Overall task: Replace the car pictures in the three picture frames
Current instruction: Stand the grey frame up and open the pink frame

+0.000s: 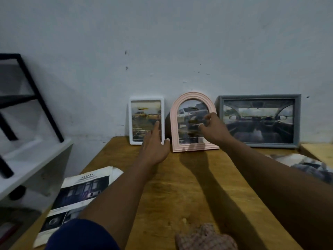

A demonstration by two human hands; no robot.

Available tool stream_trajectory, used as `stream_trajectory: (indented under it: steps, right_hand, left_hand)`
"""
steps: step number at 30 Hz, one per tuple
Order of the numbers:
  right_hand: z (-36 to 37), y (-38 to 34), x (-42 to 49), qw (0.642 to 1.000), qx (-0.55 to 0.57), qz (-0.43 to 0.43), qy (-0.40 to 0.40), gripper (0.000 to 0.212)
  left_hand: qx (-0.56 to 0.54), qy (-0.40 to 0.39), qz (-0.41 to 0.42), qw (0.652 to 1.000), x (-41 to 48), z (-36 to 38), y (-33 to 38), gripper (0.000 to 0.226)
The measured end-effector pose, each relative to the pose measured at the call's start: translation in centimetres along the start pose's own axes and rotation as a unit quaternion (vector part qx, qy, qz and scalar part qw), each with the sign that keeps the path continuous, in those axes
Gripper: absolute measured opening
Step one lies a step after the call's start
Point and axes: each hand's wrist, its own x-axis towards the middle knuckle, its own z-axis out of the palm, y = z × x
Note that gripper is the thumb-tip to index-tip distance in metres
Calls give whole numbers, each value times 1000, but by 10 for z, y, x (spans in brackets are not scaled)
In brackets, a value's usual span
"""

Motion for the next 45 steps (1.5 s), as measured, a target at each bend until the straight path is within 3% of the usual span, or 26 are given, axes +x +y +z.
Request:
stream_trajectory:
  steps: [5, 9, 17, 22, 28, 33, 37, 41, 45]
  right_hand:
    - [6, 35, 26, 994, -42, 72, 63, 52]
    - [11, 58, 43, 989, -56, 86, 104, 40]
    - [23, 58, 40, 988, -44, 77, 124, 53]
    - [16, 45, 17, 987, -4, 42, 156, 48]
    - [-11, 26, -18, 988, 117, 29, 98, 37]
    - [-47, 9, -50, 985, 149, 49, 77, 34]
    - [-81, -13, -56, 987, 90, 89, 99, 30]
    - [-96, -41, -56, 993, -73, 53, 77, 22]
    - [-72, -58, -57, 989, -137, 28, 41, 33]
  left_hand:
    - [-44, -15, -30, 998, 17, 28, -9, 77]
    - [-79, -27, -15, 996, 40, 60, -6, 75]
    - [-103, -1, -14, 995, 39, 80, 2, 81]
    - [-145, 18, -20, 989, 14, 60, 9, 78]
    - [-188, 14, -54, 981, -18, 20, 10, 62]
    - [-234, -58, -124, 963, -51, 11, 21, 39]
    - [-226, -205, -153, 940, -66, 22, 47, 42]
    - [-155, -168, -79, 970, -50, 27, 67, 63]
    - [-289, -132, -80, 945, -34, 12, 85, 57]
